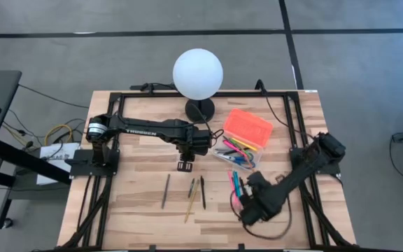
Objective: Pick & place school supplies into a supply box
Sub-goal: Put the orange pencil into the orange supply box, then put the gray pen into the orange supply box
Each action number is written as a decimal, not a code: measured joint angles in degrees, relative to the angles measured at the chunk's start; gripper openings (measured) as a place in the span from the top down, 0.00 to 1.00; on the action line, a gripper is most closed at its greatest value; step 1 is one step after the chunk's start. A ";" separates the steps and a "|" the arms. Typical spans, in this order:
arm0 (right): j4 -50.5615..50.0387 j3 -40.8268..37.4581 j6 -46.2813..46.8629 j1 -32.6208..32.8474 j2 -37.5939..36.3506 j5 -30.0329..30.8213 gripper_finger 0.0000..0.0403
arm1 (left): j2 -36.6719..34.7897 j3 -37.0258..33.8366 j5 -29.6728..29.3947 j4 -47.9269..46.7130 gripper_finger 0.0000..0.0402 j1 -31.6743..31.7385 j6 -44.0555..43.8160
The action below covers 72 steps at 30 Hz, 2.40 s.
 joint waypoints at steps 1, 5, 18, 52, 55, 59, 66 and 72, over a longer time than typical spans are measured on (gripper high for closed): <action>-1.00 0.00 -3.29 -1.24 -0.07 0.28 0.99 | 0.00 0.00 0.00 -0.02 0.75 0.00 -0.02; -1.19 -0.42 -18.37 -7.35 -0.07 1.54 0.99 | 0.00 0.00 0.00 -0.17 0.75 0.00 -0.59; 2.54 -2.75 -43.93 -24.27 -0.04 1.13 0.99 | 0.00 0.00 -3.74 -7.41 0.75 -0.38 -7.50; 12.86 -10.38 -40.63 -26.66 -0.37 -2.21 0.98 | 0.00 0.00 -6.51 -9.10 0.75 -1.51 -7.18; 12.75 -10.42 -40.68 -26.68 -0.37 -1.70 0.98 | 0.00 0.00 -6.54 -9.11 0.75 -1.49 -7.17; 12.75 -11.74 -40.65 -27.09 -0.37 -2.15 0.95 | 0.00 0.00 -6.51 -9.11 0.75 -1.51 -7.16; 12.75 -13.07 -39.65 -27.09 -0.37 -2.64 0.87 | 0.00 0.02 -6.51 -9.14 0.75 -1.49 -7.17; 13.01 -13.05 -39.65 -26.57 -0.37 -2.29 0.80 | 0.00 0.02 -6.49 -9.14 0.75 -1.51 -7.19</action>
